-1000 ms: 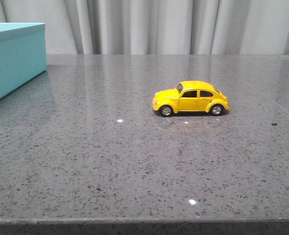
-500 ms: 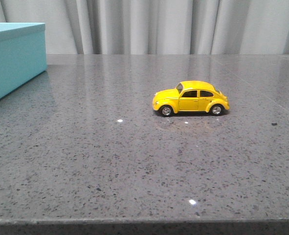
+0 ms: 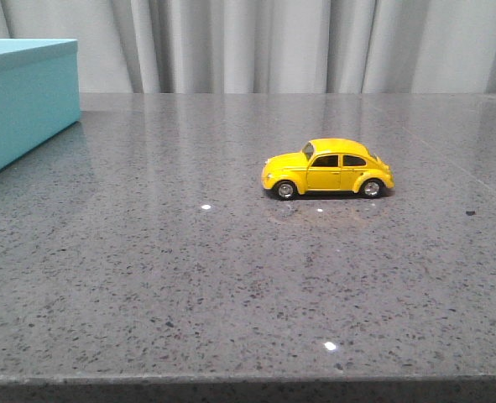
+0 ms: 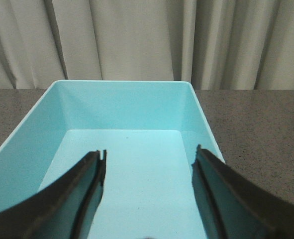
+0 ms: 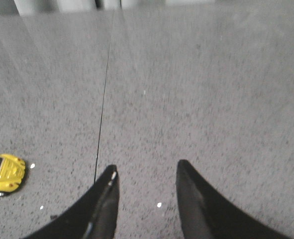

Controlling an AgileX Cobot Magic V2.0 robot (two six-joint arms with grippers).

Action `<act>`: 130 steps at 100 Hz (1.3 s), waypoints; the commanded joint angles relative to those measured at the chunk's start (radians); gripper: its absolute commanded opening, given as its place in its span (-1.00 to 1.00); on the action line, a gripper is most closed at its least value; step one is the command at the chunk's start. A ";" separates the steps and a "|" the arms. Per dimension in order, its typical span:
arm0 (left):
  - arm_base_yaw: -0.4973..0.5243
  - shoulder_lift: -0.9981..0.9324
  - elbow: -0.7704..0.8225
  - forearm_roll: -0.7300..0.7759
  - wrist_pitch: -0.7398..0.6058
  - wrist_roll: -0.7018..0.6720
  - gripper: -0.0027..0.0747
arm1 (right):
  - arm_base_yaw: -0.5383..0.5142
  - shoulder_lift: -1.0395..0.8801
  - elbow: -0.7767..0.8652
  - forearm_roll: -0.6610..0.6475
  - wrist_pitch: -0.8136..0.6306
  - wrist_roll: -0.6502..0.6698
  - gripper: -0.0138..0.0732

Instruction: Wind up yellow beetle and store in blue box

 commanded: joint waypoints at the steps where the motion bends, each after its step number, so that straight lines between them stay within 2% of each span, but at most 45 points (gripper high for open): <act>1: -0.008 0.007 -0.038 -0.010 -0.085 -0.008 0.07 | -0.002 0.069 -0.087 0.030 0.004 -0.011 0.10; 13: -0.008 0.007 -0.038 -0.010 -0.085 -0.008 0.07 | 0.009 0.159 -0.164 0.066 0.078 -0.011 0.27; 32: -0.008 0.007 -0.038 -0.010 -0.085 -0.008 0.07 | 0.073 0.326 -0.302 0.090 0.221 -0.010 0.41; 54: -0.008 0.007 -0.038 -0.010 -0.085 -0.008 0.07 | 0.176 0.502 -0.464 0.106 0.317 0.017 0.41; 80: -0.008 0.007 -0.038 -0.010 -0.085 -0.008 0.07 | 0.323 0.684 -0.634 0.101 0.406 0.131 0.41; 94: -0.008 0.007 -0.038 -0.010 -0.085 -0.008 0.07 | 0.399 0.770 -0.705 0.048 0.445 0.225 0.41; 130: -0.008 0.007 -0.038 -0.010 -0.083 -0.008 0.07 | 0.487 0.923 -0.819 0.030 0.481 0.354 0.41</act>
